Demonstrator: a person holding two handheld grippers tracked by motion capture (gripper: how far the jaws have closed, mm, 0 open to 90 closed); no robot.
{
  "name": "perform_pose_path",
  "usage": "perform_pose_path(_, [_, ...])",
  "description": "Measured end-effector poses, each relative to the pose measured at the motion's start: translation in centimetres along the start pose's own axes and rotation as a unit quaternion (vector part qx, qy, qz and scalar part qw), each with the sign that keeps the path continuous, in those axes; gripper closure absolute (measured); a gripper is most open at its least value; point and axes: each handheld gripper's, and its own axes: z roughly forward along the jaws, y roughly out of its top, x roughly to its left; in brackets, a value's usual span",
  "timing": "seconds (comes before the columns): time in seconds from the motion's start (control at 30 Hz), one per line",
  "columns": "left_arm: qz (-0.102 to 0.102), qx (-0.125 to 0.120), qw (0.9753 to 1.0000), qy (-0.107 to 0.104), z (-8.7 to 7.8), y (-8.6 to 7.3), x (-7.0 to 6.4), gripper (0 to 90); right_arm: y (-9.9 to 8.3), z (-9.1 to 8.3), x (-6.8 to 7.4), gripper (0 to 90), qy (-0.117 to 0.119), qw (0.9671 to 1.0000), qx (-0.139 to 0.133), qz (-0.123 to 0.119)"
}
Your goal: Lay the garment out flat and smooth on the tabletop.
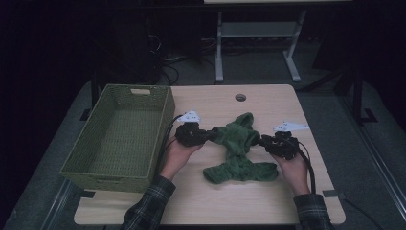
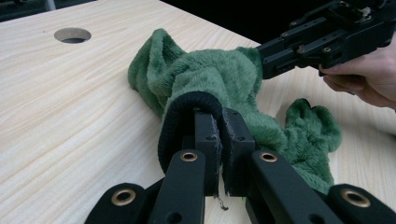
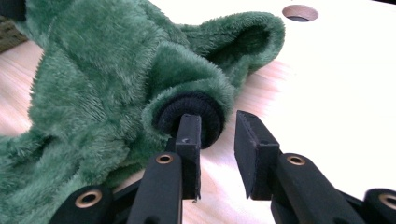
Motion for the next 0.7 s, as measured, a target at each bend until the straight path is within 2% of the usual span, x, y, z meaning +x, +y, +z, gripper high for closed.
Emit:
perform_pose_path(0.1, [0.002, 0.002, 1.0000, -0.002, 0.0, 0.0, 0.0, 86.3, 0.0, 0.4, 0.0, 72.4, 0.013, 0.9999, -0.005, 0.003])
perform_pose_path(0.2, [0.001, 0.003, 1.0000, -0.003, 0.1, 0.0, 0.0, 86.3, 0.0, 0.8, 0.0, 71.5, 0.013, 0.9999, -0.005, 0.002])
perform_pose_path(0.27, [0.000, 0.004, 1.0000, -0.002, 0.1, 0.0, 0.0, 86.4, 0.0, 1.2, -0.1, 80.2, 0.014, 0.9999, 0.002, 0.006])
perform_pose_path(0.43, [-0.004, -0.001, 1.0000, 0.005, 0.0, 0.0, 0.0, 86.3, -0.1, 1.1, -0.5, 85.0, 0.011, 0.9999, 0.000, 0.008])
perform_pose_path(0.47, [-0.003, -0.001, 1.0000, 0.008, -0.2, 0.0, 0.0, 86.4, 0.1, 0.3, -0.8, 85.2, 0.010, 0.9998, -0.010, 0.011])
perform_pose_path(0.5, [-0.005, -0.003, 0.9999, 0.009, -0.3, 0.1, 0.0, 86.4, 0.1, 0.3, -0.8, 85.2, 0.010, 0.9998, -0.010, 0.011])
perform_pose_path(0.6, [-0.004, -0.008, 0.9998, 0.019, -1.0, 0.2, -0.4, 86.4, 1.1, -1.7, -1.4, 85.7, 0.009, 0.9996, -0.026, 0.002])
perform_pose_path(0.63, [-0.004, -0.008, 0.9998, 0.019, -1.0, 0.2, -0.4, 86.5, 1.1, -1.7, -1.4, 85.7, 0.009, 0.9996, -0.026, 0.002])
perform_pose_path(0.7, [-0.004, -0.008, 0.9996, 0.026, -1.3, 0.1, -0.6, 86.5, 1.8, -2.8, -1.5, 86.1, 0.011, 0.9993, -0.036, -0.007])
